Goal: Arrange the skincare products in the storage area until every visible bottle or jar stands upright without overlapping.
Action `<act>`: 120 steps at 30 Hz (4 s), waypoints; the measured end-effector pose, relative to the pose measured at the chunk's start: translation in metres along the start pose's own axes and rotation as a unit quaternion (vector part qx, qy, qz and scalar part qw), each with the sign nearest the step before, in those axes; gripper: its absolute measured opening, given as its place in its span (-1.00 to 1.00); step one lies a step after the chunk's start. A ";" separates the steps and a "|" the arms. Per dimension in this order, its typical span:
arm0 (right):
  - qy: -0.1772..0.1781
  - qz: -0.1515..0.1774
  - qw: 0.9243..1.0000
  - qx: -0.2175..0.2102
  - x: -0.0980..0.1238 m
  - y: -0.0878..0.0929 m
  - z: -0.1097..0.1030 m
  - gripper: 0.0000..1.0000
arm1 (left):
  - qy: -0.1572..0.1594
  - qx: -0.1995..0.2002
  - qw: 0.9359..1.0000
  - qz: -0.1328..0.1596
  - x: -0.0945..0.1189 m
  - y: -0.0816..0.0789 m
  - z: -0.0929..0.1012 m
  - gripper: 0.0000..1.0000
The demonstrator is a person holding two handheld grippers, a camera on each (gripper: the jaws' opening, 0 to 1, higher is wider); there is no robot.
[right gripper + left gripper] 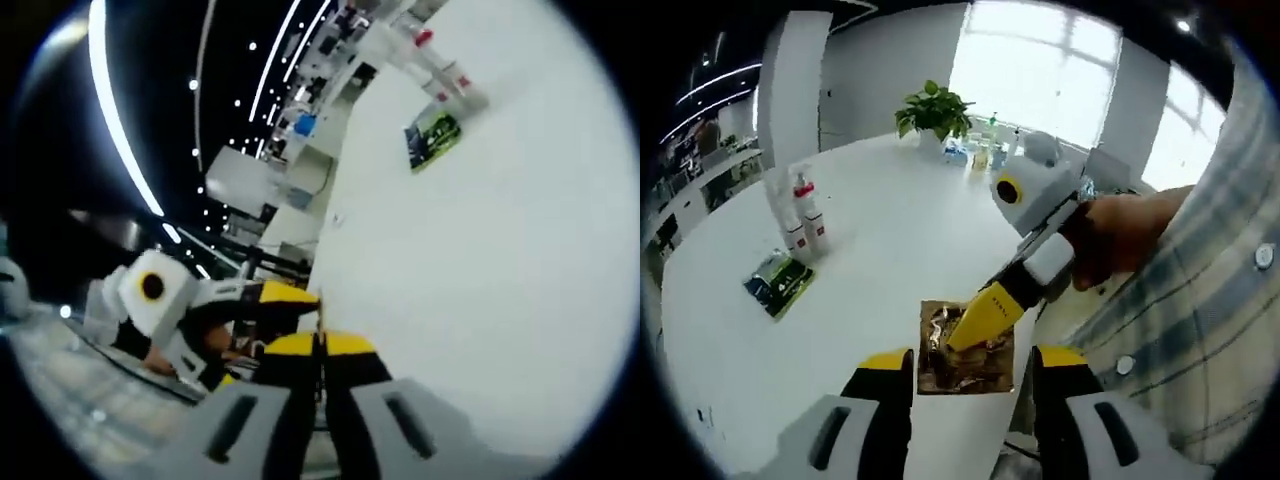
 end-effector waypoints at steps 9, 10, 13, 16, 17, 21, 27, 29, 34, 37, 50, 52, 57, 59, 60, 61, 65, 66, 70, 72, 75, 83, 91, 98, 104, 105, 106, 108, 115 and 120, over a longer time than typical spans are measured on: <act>-0.047 -0.039 0.998 0.017 0.006 -0.005 -0.011 -1.00 | 0.060 0.178 0.977 0.099 0.010 -0.008 -0.005 -0.34; -0.051 -0.041 0.998 0.020 0.007 -0.005 -0.012 -1.00 | 0.061 0.184 0.976 0.099 0.010 -0.007 -0.006 -0.38; -0.063 -0.045 0.997 0.030 0.008 -0.004 -0.015 -1.00 | 0.076 0.225 0.964 0.123 0.012 -0.009 -0.004 -0.45; -0.085 -0.054 0.994 0.033 0.009 -0.002 -0.022 -1.00 | 0.099 0.268 0.948 0.141 0.012 -0.010 -0.002 -0.55; -0.090 -0.056 0.994 0.036 0.009 -0.001 -0.024 -1.00 | 0.100 0.274 0.946 0.140 0.012 -0.008 -0.003 -0.58; -0.100 -0.064 0.992 0.038 0.009 0.005 -0.027 -1.00 | 0.118 0.297 0.935 0.150 0.012 -0.006 0.001 -0.68; -0.115 -0.071 0.990 0.040 0.011 0.007 -0.032 -1.00 | 0.131 0.334 0.920 0.159 0.014 -0.004 0.001 -0.93; -0.115 -0.074 0.990 0.038 0.011 0.009 -0.031 -0.99 | 0.135 0.329 0.921 0.162 0.015 -0.005 0.001 -0.97; -0.123 -0.058 0.991 0.020 0.010 0.006 -0.034 -0.98 | 0.140 0.349 0.910 0.174 0.019 -0.007 0.001 -1.00; -0.131 -0.024 0.991 0.002 0.008 0.000 -0.039 -0.97 | 0.135 0.384 0.889 0.210 0.021 -0.012 -0.004 -1.00; -0.124 0.034 0.991 -0.035 0.011 -0.011 -0.038 -1.00 | 0.120 0.451 0.844 0.265 0.029 -0.010 -0.013 -1.00; -0.125 0.026 0.991 -0.037 0.012 -0.009 -0.039 -1.00 | 0.125 0.454 0.842 0.263 0.028 -0.010 -0.010 -1.00; -0.124 0.029 0.991 -0.036 0.015 -0.008 -0.040 -1.00 | 0.144 0.462 0.842 0.241 0.022 -0.009 -0.002 -0.93; -0.125 0.030 0.991 -0.039 0.014 -0.008 -0.040 -1.00 | 0.148 0.450 0.848 0.238 0.020 -0.010 0.002 -0.93; -0.125 0.028 0.991 -0.039 0.012 -0.006 -0.041 -1.00 | 0.147 0.449 0.849 0.237 0.020 -0.011 0.004 -0.93; -0.126 0.026 0.991 -0.038 0.012 -0.005 -0.041 -1.00 | 0.146 0.446 0.850 0.237 0.020 -0.011 0.005 -0.94; -0.122 0.026 0.991 -0.041 0.010 -0.006 -0.041 -1.00 | 0.147 0.435 0.854 0.244 0.022 -0.011 0.004 -0.99; -0.122 0.026 0.991 -0.040 0.010 -0.006 -0.041 -0.99 | 0.146 0.437 0.854 0.243 0.022 -0.010 0.003 -1.00; -0.125 0.044 0.991 -0.026 0.008 -0.012 -0.042 -0.89 | 0.147 0.439 0.852 0.244 0.023 -0.011 0.001 -1.00; -0.125 0.049 0.990 -0.030 0.006 -0.015 -0.043 -0.86 | 0.151 0.437 0.854 0.238 0.023 -0.010 0.001 -1.00; -0.127 0.057 0.990 -0.031 0.005 -0.019 -0.044 -0.89 | 0.161 0.435 0.857 0.227 0.022 -0.009 0.006 -1.00; -0.126 0.049 0.990 -0.031 0.005 -0.017 -0.041 -1.00 | 0.168 0.457 0.846 0.219 0.019 -0.006 0.008 -0.97; -0.112 0.066 0.991 -0.039 0.006 -0.024 -0.034 -1.00 | 0.159 0.465 0.848 0.197 0.024 0.006 0.007 -0.97; -0.116 0.080 0.989 -0.046 -0.001 -0.024 -0.033 -0.88 | 0.153 0.463 0.846 0.215 0.028 0.004 -0.003 -1.00; -0.119 0.042 0.991 -0.041 -0.007 -0.010 -0.036 -0.93 | 0.142 0.484 0.829 0.239 0.034 0.001 -0.017 -1.00; -0.117 0.039 0.992 -0.040 -0.008 -0.008 -0.035 -0.93 | 0.141 0.489 0.826 0.243 0.035 0.001 -0.019 -1.00; -0.115 0.037 0.992 -0.040 -0.008 -0.008 -0.034 -0.94 | 0.140 0.492 0.823 0.247 0.036 0.001 -0.021 -1.00; -0.122 0.032 0.991 -0.039 -0.008 -0.006 -0.036 -0.98 | 0.137 0.500 0.818 0.250 0.037 0.001 -0.024 -1.00; -0.112 0.022 0.993 -0.037 -0.009 -0.006 -0.031 -1.00 | 0.138 0.512 0.812 0.246 0.034 0.001 -0.021 -1.00; -0.101 0.032 0.994 -0.037 -0.010 -0.007 -0.028 -0.97 | 0.136 0.515 0.810 0.244 0.033 0.000 -0.023 -1.00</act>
Point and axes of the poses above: the point that each gripper's makers call its tool centre point, and the gripper's own axes: x roughly backward along the fingers, z roughly to its right, y roughly out of its underside, the point moved 5 cm from there along x, roughly backward along the fingers, and after that the axes turned 10 degrees about z, right-handed, at the moved point
